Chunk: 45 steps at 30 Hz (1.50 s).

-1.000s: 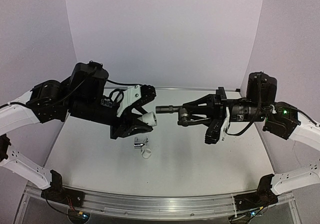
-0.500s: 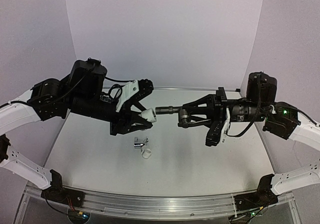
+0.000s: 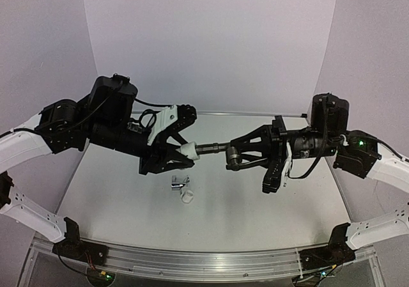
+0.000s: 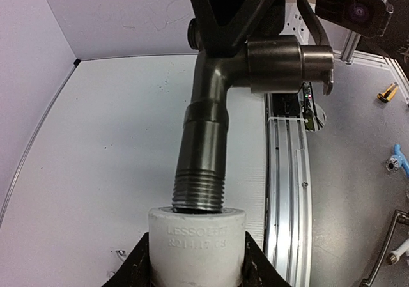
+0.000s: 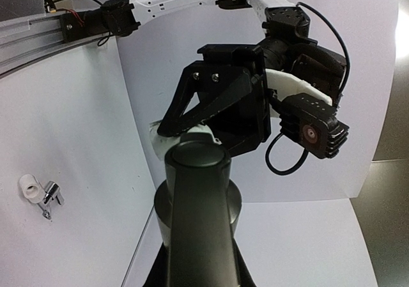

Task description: Install the water faucets

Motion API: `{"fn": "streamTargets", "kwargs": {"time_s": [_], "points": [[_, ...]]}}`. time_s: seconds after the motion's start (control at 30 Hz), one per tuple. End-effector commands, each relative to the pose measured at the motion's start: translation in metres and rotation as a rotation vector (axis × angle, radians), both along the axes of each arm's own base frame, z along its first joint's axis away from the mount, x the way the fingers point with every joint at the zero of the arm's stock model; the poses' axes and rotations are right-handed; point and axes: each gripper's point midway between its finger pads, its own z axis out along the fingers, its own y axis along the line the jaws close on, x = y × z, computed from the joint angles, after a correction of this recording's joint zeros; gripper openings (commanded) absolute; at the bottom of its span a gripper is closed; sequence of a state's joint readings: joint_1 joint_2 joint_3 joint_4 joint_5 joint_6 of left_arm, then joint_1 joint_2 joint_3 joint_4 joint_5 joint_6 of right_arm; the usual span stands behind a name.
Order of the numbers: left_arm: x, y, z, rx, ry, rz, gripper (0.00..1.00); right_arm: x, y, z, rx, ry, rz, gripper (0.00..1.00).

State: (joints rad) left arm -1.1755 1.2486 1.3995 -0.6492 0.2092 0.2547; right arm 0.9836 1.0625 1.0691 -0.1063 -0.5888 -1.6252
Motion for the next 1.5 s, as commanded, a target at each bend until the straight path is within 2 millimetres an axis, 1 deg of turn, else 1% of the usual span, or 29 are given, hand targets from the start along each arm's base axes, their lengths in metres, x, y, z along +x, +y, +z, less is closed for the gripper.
{"fn": "streamTargets", "kwargs": {"time_s": [0.0, 0.07, 0.23, 0.53, 0.67, 0.83, 1.07, 1.17, 1.33, 1.47], "points": [[-0.006, -0.003, 0.026, -0.044, -0.033, -0.053, 0.00, -0.003, 0.003, 0.014, 0.025, -0.038, 0.022, 0.00], [-0.008, -0.003, 0.025, -0.042, -0.034, -0.063, 0.00, -0.001, 0.003, 0.011, 0.014, -0.039, 0.013, 0.00], [-0.007, -0.004, 0.016, -0.008, -0.040, -0.074, 0.00, 0.001, 0.003, 0.006, -0.010, -0.042, 0.003, 0.00], [-0.009, -0.010, 0.008, 0.036, -0.057, -0.125, 0.00, -0.001, 0.008, 0.007, -0.016, -0.033, 0.030, 0.00], [-0.007, -0.011, 0.009, 0.028, -0.071, -0.116, 0.00, 0.001, 0.011, 0.009, -0.010, 0.014, 0.025, 0.00], [0.000, -0.011, 0.018, -0.009, -0.115, -0.081, 0.00, 0.008, 0.016, 0.017, 0.013, 0.170, -0.020, 0.00], [0.007, -0.012, 0.021, -0.010, -0.164, -0.063, 0.00, 0.013, 0.023, 0.031, 0.057, 0.412, -0.059, 0.00], [0.011, -0.011, 0.026, -0.023, -0.212, -0.056, 0.00, 0.012, 0.024, 0.035, 0.068, 0.504, -0.059, 0.00], [0.014, -0.011, 0.025, 0.013, -0.281, -0.079, 0.00, 0.008, 0.025, 0.039, 0.070, 0.627, -0.044, 0.00], [0.017, -0.011, 0.029, 0.020, -0.342, -0.086, 0.00, 0.009, 0.030, 0.045, 0.073, 0.754, -0.051, 0.00]]}}
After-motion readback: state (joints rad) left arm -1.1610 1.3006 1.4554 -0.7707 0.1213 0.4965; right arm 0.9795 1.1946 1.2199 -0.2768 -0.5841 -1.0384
